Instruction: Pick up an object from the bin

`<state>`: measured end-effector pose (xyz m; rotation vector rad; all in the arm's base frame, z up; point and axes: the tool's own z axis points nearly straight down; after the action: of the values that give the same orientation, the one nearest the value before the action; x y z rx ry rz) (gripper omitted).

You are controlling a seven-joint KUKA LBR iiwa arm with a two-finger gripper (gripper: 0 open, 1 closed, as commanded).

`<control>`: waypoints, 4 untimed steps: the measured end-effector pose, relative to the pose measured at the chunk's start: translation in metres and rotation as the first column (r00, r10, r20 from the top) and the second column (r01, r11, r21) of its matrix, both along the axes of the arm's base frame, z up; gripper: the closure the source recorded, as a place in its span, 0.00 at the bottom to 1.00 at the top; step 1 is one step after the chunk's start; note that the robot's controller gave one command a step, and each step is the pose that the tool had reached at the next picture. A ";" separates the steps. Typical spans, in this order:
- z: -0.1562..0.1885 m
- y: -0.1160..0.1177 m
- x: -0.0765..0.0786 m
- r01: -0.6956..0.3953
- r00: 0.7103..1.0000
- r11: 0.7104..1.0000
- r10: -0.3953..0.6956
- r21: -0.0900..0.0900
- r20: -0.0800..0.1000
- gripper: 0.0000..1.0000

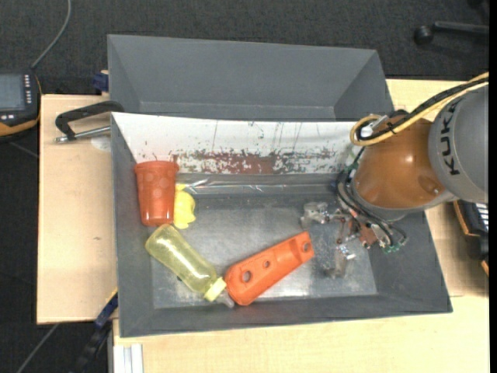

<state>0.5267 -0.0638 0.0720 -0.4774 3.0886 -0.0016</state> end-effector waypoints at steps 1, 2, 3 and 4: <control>0.003 0.001 0.002 -0.003 1.000 1.000 0.003 -0.001 0.006 0.00; 0.001 0.031 0.012 -0.072 0.997 0.997 0.072 -0.003 0.008 0.00; -0.001 0.066 -0.009 -0.069 0.998 0.998 0.069 -0.001 0.008 1.00; -0.001 0.066 -0.009 -0.069 0.998 0.998 0.069 -0.001 0.008 1.00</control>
Offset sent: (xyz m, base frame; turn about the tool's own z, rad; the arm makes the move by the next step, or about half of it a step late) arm 0.0245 0.0732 -0.0020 -0.1706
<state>0.5176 0.0021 0.0705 -0.5825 3.0629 -0.0033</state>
